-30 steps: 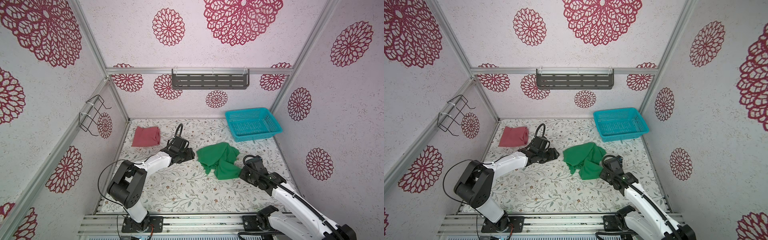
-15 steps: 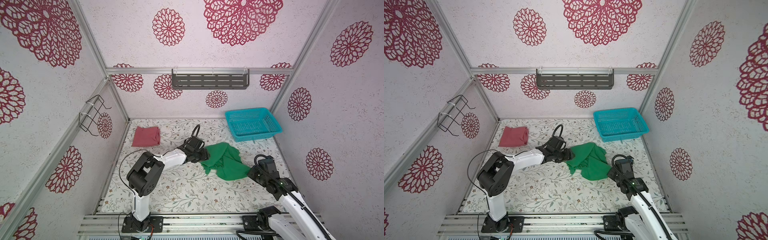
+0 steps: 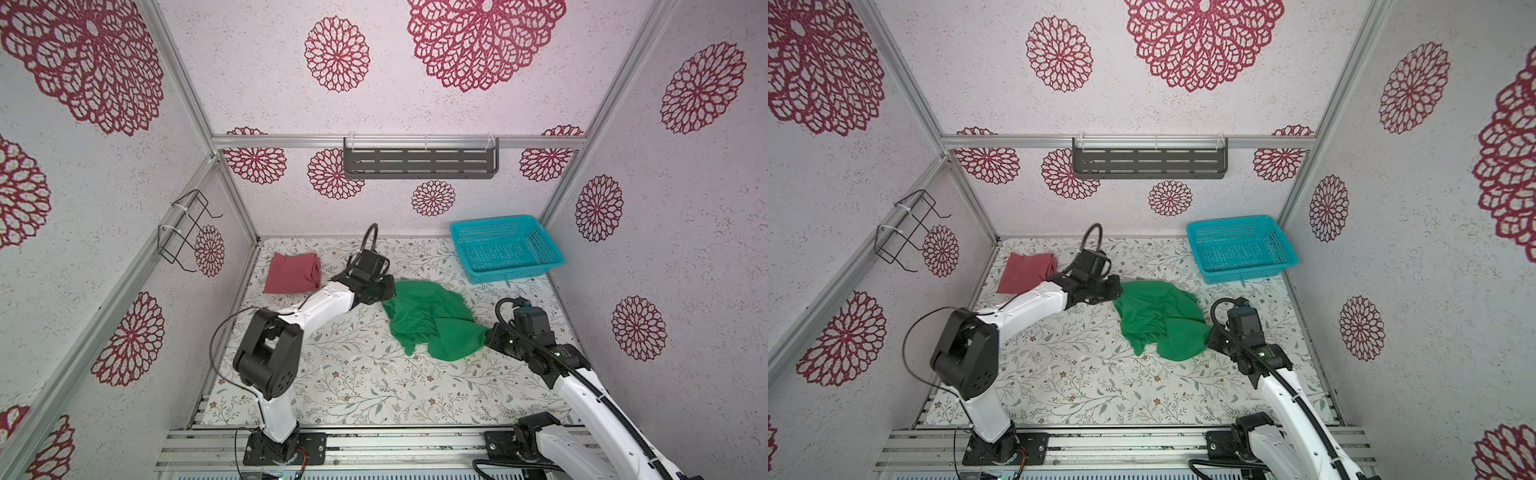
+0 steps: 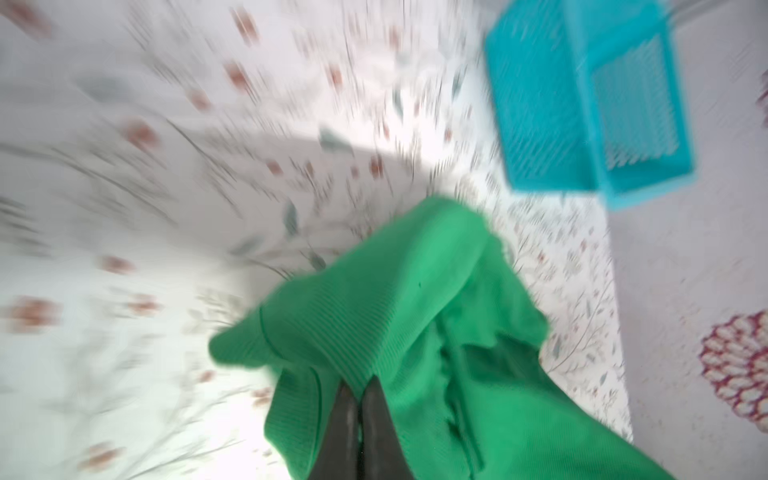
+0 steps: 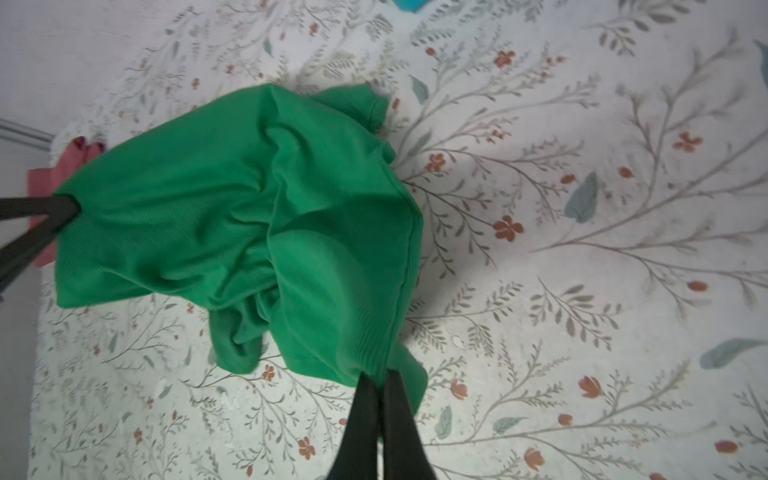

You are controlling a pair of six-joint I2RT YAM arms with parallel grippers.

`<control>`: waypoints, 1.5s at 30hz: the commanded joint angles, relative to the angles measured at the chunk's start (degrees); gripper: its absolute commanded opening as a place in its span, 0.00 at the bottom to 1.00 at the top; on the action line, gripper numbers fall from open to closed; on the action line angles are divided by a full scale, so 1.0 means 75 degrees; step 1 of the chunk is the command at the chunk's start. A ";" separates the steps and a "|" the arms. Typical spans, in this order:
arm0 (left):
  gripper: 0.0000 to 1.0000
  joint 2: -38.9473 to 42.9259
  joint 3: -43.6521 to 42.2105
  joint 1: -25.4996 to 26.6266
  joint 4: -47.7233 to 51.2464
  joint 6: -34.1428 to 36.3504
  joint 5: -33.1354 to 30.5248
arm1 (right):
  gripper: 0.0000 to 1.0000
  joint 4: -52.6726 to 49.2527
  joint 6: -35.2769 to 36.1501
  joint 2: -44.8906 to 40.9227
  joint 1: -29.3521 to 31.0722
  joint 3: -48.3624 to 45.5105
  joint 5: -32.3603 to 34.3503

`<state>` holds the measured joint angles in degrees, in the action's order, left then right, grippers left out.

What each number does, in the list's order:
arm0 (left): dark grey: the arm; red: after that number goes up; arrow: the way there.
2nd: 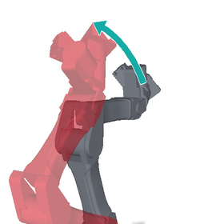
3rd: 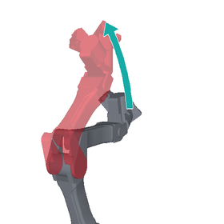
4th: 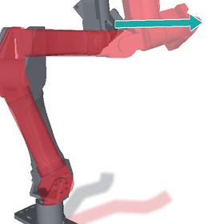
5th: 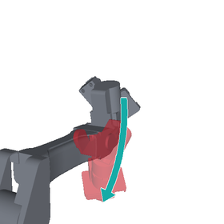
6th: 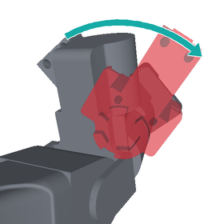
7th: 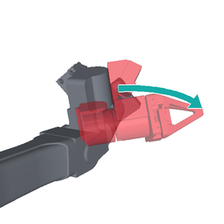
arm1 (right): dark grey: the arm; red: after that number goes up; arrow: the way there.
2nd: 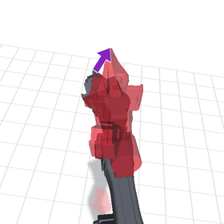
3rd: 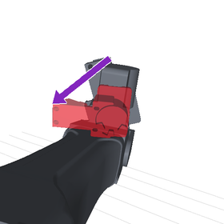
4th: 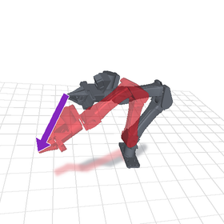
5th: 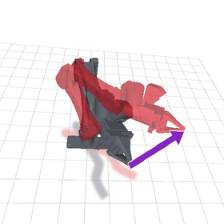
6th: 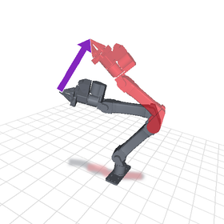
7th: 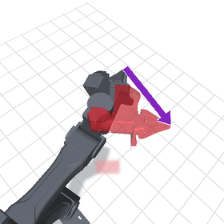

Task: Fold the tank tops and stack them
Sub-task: 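Grasp the green tank top's hem edges with both grippers and spread it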

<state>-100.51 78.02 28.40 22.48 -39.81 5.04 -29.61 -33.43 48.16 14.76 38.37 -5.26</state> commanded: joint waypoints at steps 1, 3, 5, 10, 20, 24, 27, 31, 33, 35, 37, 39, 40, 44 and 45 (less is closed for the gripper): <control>0.00 0.0522 0.0649 -0.0564 0.1019 0.0965 -0.0542 | 0.00 -0.0225 0.0601 -0.0238 -0.0031 0.0746 -0.0202; 0.00 0.0298 0.1206 -0.0847 0.1502 0.1266 -0.0557 | 0.00 -0.0770 0.0588 -0.0291 -0.0041 0.1096 0.0322; 0.00 -0.0138 0.1707 -0.1024 0.1661 0.1509 -0.0503 | 0.00 -0.1129 0.0433 -0.0299 -0.0096 0.1274 0.0722; 0.29 -0.2222 0.3641 -0.1091 0.1879 0.2165 0.0285 | 0.00 -0.1235 0.0063 0.0060 -0.0250 0.1139 0.0953; 0.82 -0.1201 0.2786 -0.0991 0.2702 0.2603 -0.0940 | 0.00 0.0085 -0.0231 0.0916 -0.0336 0.0784 0.1141; 0.77 0.0891 -0.0134 -0.0663 0.2177 0.1536 -0.0814 | 0.00 0.0286 -0.0029 0.1325 -0.0339 0.0755 0.1047; 0.64 0.1681 -0.1863 -0.0061 0.1281 0.0275 0.0113 | 0.00 0.0496 0.0014 0.1466 -0.0339 0.0669 0.0994; 0.61 0.1533 -0.2776 0.0711 0.0535 -0.0856 0.0511 | 0.00 0.0731 -0.0032 0.1563 -0.0327 0.0531 0.0776; 0.61 0.1287 -0.2973 0.0979 0.0048 -0.1257 0.0684 | 0.00 0.0828 -0.0061 0.1544 -0.0321 0.0431 0.0676; 0.63 0.1110 -0.3075 0.1195 -0.0382 -0.1607 0.0574 | 0.00 0.0871 -0.0055 0.1497 -0.0328 0.0360 0.0538; 0.64 0.0975 -0.3147 0.1306 -0.0682 -0.1916 0.0385 | 0.00 0.0928 -0.0076 0.1403 -0.0315 0.0241 0.0373; 0.63 0.0870 -0.3234 0.1334 -0.0792 -0.2141 0.0074 | 0.00 0.0993 -0.0127 0.1260 -0.0315 0.0058 0.0283; 0.62 0.0824 -0.3281 0.1334 -0.0884 -0.2201 0.0023 | 0.00 0.0974 -0.0145 0.1210 -0.0312 0.0002 0.0285; 0.53 0.0490 -0.3373 0.1446 -0.0981 -0.2473 0.0071 | 0.00 0.0826 -0.0064 0.1026 -0.0315 -0.0053 0.0380; 0.51 0.0378 -0.3414 0.1507 -0.0989 -0.2542 0.0087 | 0.00 0.0777 -0.0036 0.0996 -0.0314 -0.0026 0.0420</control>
<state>-95.24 53.39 38.68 17.78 -55.02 6.59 -23.81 -34.06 57.36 12.51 37.39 -2.20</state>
